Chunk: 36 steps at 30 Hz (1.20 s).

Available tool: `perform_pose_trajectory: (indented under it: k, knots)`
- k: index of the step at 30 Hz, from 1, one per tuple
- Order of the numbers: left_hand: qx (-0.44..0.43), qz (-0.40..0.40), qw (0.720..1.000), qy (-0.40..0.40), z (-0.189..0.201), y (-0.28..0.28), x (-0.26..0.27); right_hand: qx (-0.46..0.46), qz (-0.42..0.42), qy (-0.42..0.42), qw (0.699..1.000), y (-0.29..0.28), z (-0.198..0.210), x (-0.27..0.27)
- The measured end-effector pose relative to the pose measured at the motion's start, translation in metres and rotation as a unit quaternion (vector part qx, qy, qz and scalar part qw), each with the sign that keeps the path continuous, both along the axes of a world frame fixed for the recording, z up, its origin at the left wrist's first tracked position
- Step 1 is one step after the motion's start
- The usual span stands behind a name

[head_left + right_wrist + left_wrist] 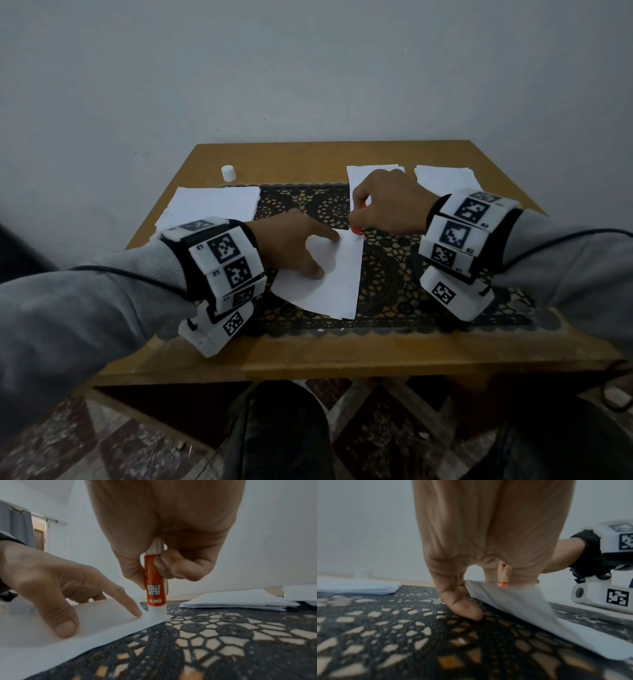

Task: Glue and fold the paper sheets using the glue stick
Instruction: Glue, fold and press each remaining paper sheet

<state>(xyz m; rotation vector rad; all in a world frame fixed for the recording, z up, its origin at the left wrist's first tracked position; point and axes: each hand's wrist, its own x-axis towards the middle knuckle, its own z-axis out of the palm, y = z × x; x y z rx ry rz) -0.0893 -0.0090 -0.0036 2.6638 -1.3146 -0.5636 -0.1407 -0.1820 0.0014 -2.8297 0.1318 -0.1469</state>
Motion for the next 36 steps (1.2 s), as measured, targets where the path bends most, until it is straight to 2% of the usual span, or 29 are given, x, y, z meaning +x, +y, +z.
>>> perform_pose_trajectory:
  k: [6, 24, 28, 31, 34, 36]
  knots:
    - [0.016, -0.012, 1.000, -0.022, 0.000, 0.000, 0.000, 0.001, 0.010, 0.003, 1.000, 0.004, 0.001, -0.004]
    - [0.011, -0.020, 1.000, -0.006, -0.004, 0.000, 0.003, 0.052, 0.138, 0.073, 0.986, 0.044, 0.001, -0.055]
    - [0.005, -0.005, 1.000, 0.014, -0.009, -0.001, 0.011, 0.066, 0.142, 0.082, 0.984, 0.047, 0.000, -0.062]
    - [-0.092, 0.033, 0.994, 0.053, -0.007, -0.003, 0.017, 0.067, 0.149, 0.085, 0.983, 0.048, 0.001, -0.064]
    - [-0.242, 0.076, 0.960, 0.115, 0.005, -0.008, 0.024, 0.066, 0.148, 0.084, 0.983, 0.047, 0.001, -0.062]
    - [-0.268, 0.059, 0.954, 0.122, 0.015, -0.012, 0.028, 0.067, 0.154, 0.089, 0.982, 0.046, 0.002, -0.061]
